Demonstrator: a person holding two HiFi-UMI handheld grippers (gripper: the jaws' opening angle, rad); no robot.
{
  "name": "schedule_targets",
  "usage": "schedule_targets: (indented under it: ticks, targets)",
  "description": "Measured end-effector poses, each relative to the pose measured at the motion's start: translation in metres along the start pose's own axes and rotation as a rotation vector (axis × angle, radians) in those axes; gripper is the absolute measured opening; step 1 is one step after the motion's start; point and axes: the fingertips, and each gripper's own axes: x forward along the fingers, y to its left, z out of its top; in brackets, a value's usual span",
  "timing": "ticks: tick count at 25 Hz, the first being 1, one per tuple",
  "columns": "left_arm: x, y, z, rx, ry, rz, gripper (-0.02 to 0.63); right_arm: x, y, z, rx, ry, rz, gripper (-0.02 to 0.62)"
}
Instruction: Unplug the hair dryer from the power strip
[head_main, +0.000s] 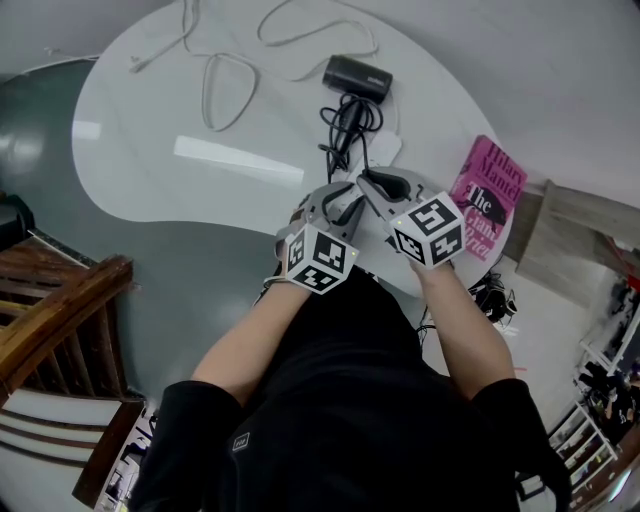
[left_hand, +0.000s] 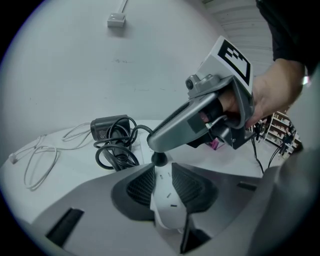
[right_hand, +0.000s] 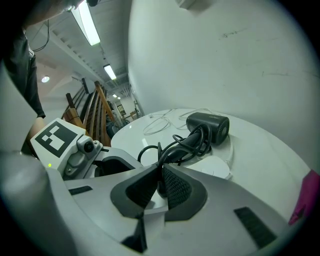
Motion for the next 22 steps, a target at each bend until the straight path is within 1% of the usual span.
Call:
schedule_targets:
  ticks: [4,6,10,14,18,22]
  targets:
    - [0.0,0.0,0.003,-0.011,-0.022,0.01,0.107,-0.002,-0.001,0.002,0.001,-0.022,0.01,0.052]
    - [-0.001,0.001,0.004,-0.032,-0.032,0.016,0.106,0.0,-0.001,0.005,0.001,-0.03,0.02,0.052]
    - [-0.001,0.002,0.004,-0.075,-0.042,0.029,0.106,0.003,-0.004,0.008,0.047,-0.037,0.022,0.052]
    - [0.001,-0.001,0.005,-0.058,-0.033,0.023,0.107,-0.003,-0.003,0.004,0.049,-0.023,0.026,0.052]
    - [0.002,-0.003,0.006,-0.037,-0.026,0.021,0.107,-0.006,-0.008,0.004,0.1,-0.059,0.045,0.051]
    - [0.003,0.0,0.006,-0.066,-0.028,0.022,0.106,0.0,-0.01,0.008,0.085,-0.061,0.041,0.051]
